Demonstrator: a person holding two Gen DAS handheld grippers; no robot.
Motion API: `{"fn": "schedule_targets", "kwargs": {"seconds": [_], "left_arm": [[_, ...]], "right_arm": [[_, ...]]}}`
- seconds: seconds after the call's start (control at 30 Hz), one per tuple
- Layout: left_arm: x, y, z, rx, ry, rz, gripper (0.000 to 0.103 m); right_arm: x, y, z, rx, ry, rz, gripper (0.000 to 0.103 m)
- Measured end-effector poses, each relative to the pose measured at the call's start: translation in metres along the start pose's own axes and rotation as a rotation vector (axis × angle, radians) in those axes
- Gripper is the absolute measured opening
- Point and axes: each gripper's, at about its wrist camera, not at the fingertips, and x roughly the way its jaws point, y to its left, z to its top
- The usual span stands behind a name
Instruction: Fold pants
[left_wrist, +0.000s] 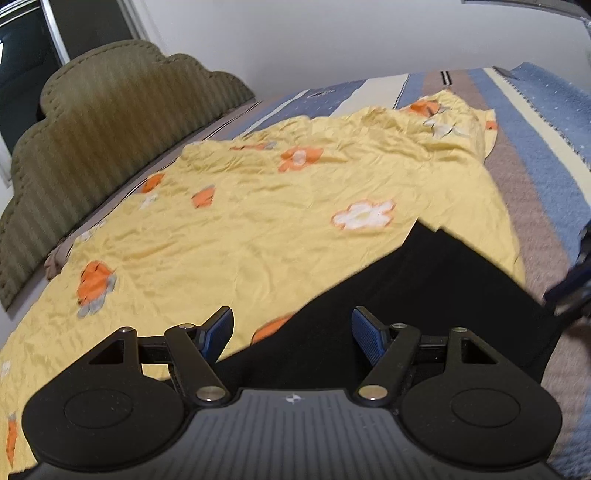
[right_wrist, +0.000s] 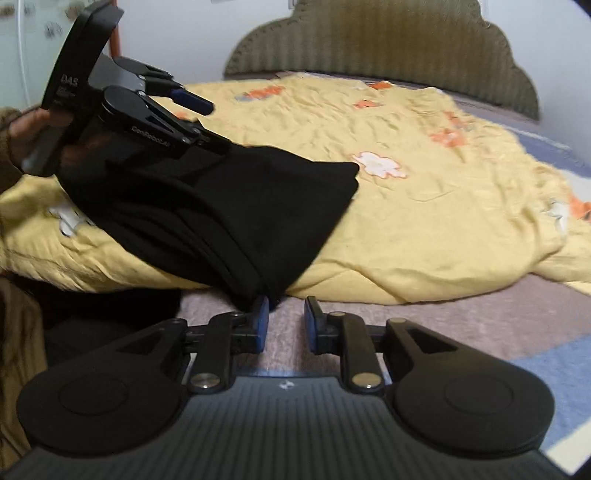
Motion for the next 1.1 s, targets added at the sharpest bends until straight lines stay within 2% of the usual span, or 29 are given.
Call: {"fn": "schedule_targets", "kwargs": {"seconds": [0.13, 0.23, 0.3, 0.33, 0.47, 0.6, 0.7, 0.8, 0.87, 0.9, 0.93, 0.97, 1.0, 1.03, 1.07, 1.1], "left_arm": [[0.007, -0.015, 0.017, 0.036, -0.007, -0.031, 0.072], [0.016, -0.03, 0.021, 0.077, 0.008, -0.053, 0.072], [0.018, -0.039, 0.022, 0.095, 0.004, -0.061, 0.072], [0.019, -0.043, 0.022, 0.103, 0.0, -0.054, 0.072], [0.022, -0.045, 0.018, 0.114, 0.002, -0.022, 0.072], [0.029, -0.031, 0.017, 0.054, 0.024, 0.006, 0.072], [0.03, -0.015, 0.018, -0.027, 0.057, -0.019, 0.072], [0.023, -0.005, 0.017, -0.049, 0.056, -0.015, 0.072], [0.015, -0.004, 0.015, -0.023, 0.047, -0.024, 0.072], [0.011, -0.006, 0.014, -0.003, 0.045, -0.039, 0.072], [0.008, -0.01, 0.012, 0.019, 0.041, -0.046, 0.072], [0.005, -0.015, 0.011, 0.042, 0.035, -0.046, 0.072], [0.004, -0.021, 0.009, 0.066, 0.03, -0.042, 0.072], [0.004, -0.026, 0.008, 0.086, 0.027, -0.038, 0.072], [0.004, -0.031, 0.007, 0.101, 0.024, -0.036, 0.072], [0.005, -0.036, 0.007, 0.114, 0.023, -0.045, 0.072]], "right_arm": [[0.006, -0.038, -0.011, 0.165, -0.054, 0.208, 0.022], [0.016, -0.051, -0.015, 0.218, -0.085, 0.335, 0.046], [0.019, -0.044, -0.013, 0.182, -0.089, 0.39, 0.04], [0.02, -0.04, -0.01, 0.161, -0.081, 0.372, 0.017], [0.008, -0.026, -0.003, 0.128, -0.063, 0.268, 0.011], [-0.017, 0.005, 0.0, 0.034, -0.031, 0.025, 0.008], [-0.024, 0.037, 0.014, -0.014, -0.069, -0.127, 0.008], [-0.004, 0.069, 0.017, -0.17, 0.031, -0.313, 0.007], [0.013, 0.079, 0.013, -0.198, 0.1, -0.409, 0.008], [0.02, 0.084, 0.01, -0.21, 0.122, -0.45, 0.01], [0.026, 0.091, 0.007, -0.245, 0.133, -0.512, 0.021], [0.029, 0.098, 0.0, -0.298, 0.144, -0.582, 0.036], [0.032, 0.106, -0.003, -0.361, 0.168, -0.659, 0.04], [0.032, 0.108, -0.004, -0.373, 0.191, -0.69, 0.039], [0.025, 0.105, -0.002, -0.307, 0.181, -0.668, 0.029], [0.01, 0.094, 0.001, -0.17, 0.129, -0.614, 0.026]]}}
